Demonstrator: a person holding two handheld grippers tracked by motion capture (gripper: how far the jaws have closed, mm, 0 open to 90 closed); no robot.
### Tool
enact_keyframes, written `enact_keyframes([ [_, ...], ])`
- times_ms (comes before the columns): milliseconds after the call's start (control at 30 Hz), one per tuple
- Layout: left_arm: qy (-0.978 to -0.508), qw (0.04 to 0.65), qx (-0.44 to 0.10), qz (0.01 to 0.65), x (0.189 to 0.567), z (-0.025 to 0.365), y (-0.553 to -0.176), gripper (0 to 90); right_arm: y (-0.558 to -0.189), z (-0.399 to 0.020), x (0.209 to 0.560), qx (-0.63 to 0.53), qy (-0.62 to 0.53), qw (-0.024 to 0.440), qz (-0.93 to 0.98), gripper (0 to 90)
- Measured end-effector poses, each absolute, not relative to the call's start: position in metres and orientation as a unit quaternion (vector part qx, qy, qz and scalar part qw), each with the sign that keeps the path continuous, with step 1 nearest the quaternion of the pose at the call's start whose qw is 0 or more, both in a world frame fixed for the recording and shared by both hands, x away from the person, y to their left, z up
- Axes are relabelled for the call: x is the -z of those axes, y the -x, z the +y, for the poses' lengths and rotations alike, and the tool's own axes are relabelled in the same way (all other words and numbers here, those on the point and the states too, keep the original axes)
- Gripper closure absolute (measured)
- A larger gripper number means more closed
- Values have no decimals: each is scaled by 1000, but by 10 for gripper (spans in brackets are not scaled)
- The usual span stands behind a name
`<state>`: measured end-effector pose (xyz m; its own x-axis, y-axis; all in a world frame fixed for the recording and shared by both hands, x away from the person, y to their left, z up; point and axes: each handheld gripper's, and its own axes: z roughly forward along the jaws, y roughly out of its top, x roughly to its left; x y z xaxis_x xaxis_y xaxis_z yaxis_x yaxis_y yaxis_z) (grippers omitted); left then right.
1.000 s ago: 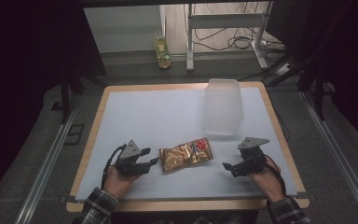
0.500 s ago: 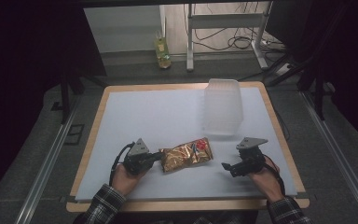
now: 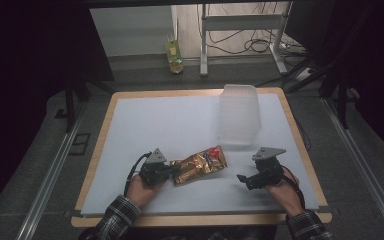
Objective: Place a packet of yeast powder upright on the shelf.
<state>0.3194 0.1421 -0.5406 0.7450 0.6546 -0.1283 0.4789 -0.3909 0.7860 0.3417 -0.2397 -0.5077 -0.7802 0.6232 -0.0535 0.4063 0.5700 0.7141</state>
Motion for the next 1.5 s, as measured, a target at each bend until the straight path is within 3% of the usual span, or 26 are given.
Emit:
enact_keyframes([
  [333,-855,378,-140,326,545,140,-305,900,-339,-241,503,-368,-293,146,870,32],
  [700,-853,383,-128,331,546,143,-307,900,-341,-234,498,-378,-286,122,872,29],
  [867,-853,384,-124,332,546,143,-308,900,-344,-225,496,-380,-275,100,877,29],
  [967,-852,385,-124,332,546,144,-308,900,-349,-218,495,-392,-278,59,875,29],
  [1500,-851,387,-122,333,546,144,-308,900,-372,-180,492,-384,-288,6,877,35],
])
